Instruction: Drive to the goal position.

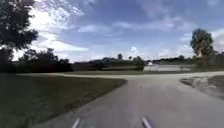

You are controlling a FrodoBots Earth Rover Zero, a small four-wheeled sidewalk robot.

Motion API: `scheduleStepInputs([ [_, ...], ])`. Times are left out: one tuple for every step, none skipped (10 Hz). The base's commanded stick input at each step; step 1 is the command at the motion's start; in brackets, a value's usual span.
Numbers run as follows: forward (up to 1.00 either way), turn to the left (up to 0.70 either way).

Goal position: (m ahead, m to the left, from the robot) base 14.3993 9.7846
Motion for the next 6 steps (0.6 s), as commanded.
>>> scheduleStepInputs([
  [0.69,0.03],
  [0.69,0.03],
  [0.69,0.03],
  [0.69,0.03],
  [0.69,-0.06],
  [0.69,-0.22],
])
